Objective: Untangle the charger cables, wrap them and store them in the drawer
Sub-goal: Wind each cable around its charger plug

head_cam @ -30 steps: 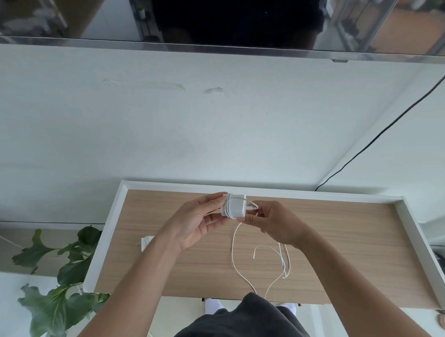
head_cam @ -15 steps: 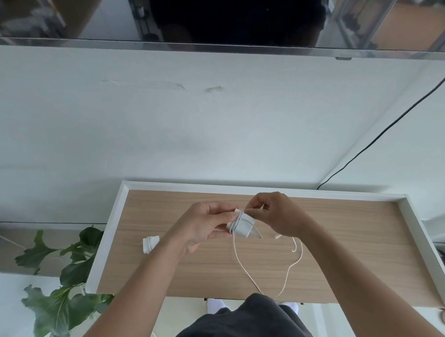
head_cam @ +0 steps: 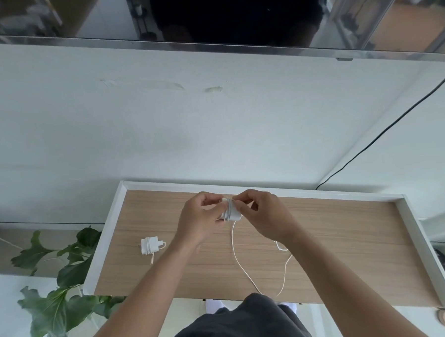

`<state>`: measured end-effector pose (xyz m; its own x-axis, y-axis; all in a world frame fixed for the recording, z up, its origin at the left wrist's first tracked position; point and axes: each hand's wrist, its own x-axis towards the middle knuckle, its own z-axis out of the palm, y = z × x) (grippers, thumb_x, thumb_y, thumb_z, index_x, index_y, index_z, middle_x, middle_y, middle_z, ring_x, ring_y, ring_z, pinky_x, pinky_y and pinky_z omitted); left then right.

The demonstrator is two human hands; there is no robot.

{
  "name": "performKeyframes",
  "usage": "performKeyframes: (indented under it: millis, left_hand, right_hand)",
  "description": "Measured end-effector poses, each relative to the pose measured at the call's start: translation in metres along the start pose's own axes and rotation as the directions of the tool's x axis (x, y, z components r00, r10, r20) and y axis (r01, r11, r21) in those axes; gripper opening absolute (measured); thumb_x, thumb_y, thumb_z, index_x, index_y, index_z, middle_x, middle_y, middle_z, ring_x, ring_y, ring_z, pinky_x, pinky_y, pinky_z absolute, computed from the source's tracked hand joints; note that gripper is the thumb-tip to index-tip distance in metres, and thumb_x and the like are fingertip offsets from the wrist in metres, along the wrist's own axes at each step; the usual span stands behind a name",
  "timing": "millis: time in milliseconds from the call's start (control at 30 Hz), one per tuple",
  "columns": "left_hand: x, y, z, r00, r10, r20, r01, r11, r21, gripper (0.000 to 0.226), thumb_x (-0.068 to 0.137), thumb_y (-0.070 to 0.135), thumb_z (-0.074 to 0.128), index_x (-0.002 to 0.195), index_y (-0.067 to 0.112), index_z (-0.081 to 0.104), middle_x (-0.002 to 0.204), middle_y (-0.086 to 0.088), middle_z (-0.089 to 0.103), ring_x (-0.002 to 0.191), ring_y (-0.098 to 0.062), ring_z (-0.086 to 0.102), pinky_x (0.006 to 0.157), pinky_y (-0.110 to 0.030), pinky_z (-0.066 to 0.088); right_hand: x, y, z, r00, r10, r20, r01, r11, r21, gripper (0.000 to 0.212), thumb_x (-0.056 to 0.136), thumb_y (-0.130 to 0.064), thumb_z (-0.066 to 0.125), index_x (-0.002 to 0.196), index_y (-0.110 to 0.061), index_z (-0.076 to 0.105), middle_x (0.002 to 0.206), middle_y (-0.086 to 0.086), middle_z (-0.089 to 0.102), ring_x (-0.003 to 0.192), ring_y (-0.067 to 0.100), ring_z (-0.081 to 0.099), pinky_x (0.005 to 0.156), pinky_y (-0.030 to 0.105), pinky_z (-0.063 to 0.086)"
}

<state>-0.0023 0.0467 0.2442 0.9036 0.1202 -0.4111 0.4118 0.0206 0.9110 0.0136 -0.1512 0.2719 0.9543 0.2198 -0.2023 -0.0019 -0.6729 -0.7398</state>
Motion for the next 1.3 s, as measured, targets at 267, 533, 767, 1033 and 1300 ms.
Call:
performKeyframes:
  millis: [267,533,767,1033,1300]
  left_hand:
    - [0.007,-0.003,0.003,0.991,-0.116,-0.059,0.097,0.960,-0.262,0.025,0.098,0.016,0.083,0.116,0.000,0.074,0.114,-0.019,0.082,0.099,-0.031,0.084,0.087,-0.043,0.070]
    - [0.014,0.006,-0.007,0.965,-0.253,0.076,0.250,0.785,-0.567,0.015,0.105,0.004,0.070,0.110,-0.010,0.073,0.094,-0.019,0.083,0.085,-0.024,0.083,0.088,-0.044,0.070]
    - [0.013,0.020,-0.019,0.939,-0.202,0.279,0.310,0.848,-0.431,0.029,0.106,0.014,0.071,0.126,-0.006,0.076,0.104,-0.014,0.082,0.084,-0.018,0.082,0.074,-0.031,0.070]
    - [0.009,0.022,-0.034,0.904,-0.203,0.377,0.209,0.978,0.027,0.023,0.097,0.019,0.083,0.118,0.010,0.086,0.116,-0.023,0.082,0.093,-0.025,0.077,0.085,-0.036,0.068]
    - [0.013,0.009,-0.017,0.982,-0.093,0.164,0.082,0.994,0.067,0.019,0.095,0.010,0.085,0.111,0.003,0.077,0.110,-0.013,0.079,0.081,-0.014,0.080,0.075,-0.039,0.070]
  right_hand:
    - [-0.006,0.011,0.026,0.964,-0.249,-0.090,0.244,0.968,-0.063,0.028,0.110,-0.028,0.066,0.135,-0.033,0.078,0.100,-0.010,0.065,0.066,0.007,0.054,0.064,0.032,0.049]
    - [-0.012,0.018,0.028,0.970,-0.160,-0.186,0.190,0.969,0.156,0.012,0.102,-0.027,0.080,0.112,-0.029,0.087,0.095,-0.016,0.077,0.065,0.009,0.055,0.064,0.021,0.047]
    - [0.001,0.025,0.006,0.997,0.069,0.033,-0.076,0.934,0.348,0.031,0.090,-0.048,0.089,0.083,-0.019,0.079,0.067,-0.013,0.059,0.061,0.014,0.037,0.054,0.026,0.031]
    - [0.010,0.028,-0.027,0.984,0.007,0.181,-0.029,0.992,0.120,0.007,0.101,-0.035,0.079,0.099,-0.036,0.085,0.095,-0.022,0.081,0.079,0.004,0.064,0.070,0.014,0.048]
    - [0.012,0.007,-0.011,1.000,0.004,0.030,-0.002,0.999,-0.046,0.022,0.107,-0.035,0.067,0.121,-0.033,0.084,0.113,-0.017,0.078,0.094,0.000,0.069,0.075,0.015,0.045]
